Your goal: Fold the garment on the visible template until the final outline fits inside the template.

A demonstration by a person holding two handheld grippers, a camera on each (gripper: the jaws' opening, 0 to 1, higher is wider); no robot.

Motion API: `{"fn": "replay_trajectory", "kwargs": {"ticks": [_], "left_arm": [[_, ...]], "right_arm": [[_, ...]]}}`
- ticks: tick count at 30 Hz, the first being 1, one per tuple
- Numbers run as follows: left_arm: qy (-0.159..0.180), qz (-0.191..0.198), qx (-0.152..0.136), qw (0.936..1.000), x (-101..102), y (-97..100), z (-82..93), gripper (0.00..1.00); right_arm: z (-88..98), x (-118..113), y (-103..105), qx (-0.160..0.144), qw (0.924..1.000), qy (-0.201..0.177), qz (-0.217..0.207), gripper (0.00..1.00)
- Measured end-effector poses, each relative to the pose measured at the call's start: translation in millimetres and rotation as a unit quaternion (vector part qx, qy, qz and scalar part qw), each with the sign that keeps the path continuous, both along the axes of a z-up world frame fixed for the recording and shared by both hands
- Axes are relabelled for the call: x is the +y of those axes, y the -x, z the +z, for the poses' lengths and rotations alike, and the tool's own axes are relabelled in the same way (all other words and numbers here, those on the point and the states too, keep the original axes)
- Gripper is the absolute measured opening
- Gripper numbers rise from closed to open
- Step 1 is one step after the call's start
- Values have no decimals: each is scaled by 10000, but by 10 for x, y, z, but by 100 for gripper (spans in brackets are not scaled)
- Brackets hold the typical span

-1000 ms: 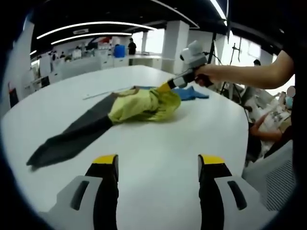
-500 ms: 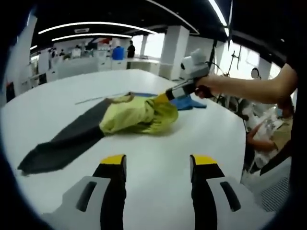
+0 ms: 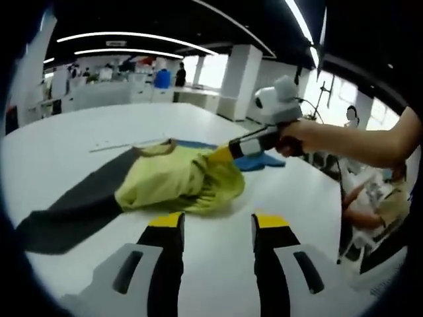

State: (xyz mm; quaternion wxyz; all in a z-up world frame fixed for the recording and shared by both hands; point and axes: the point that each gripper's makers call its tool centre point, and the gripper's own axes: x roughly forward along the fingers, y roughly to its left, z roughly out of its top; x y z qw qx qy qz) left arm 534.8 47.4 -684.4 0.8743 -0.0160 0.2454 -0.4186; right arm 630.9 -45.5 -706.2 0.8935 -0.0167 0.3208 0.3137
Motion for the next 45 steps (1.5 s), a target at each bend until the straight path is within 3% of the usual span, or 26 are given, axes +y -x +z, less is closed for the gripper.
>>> {"fn": "replay_trajectory", "kwargs": {"ticks": [11,18,21,34,45], "left_arm": [[253,48,210,9994,-373,-216,-106,30],[762,224,473,9957,-566,-403,-112,26],[818,267,557,9947,-617,-468,-152,26],[1028,530,651,9912,-682,-666,-208,18],[1204,756,754,9870,-608,-749,-221,3]], "right_arm": [[47,21,106,113,9997,-230,39,0],[80,39,180,184,9991,-385,87,0],[88,44,201,217,9987,-462,78,0],[109,67,288,333,9968,-722,75,0],[91,89,331,345,9967,-736,51,0]]}}
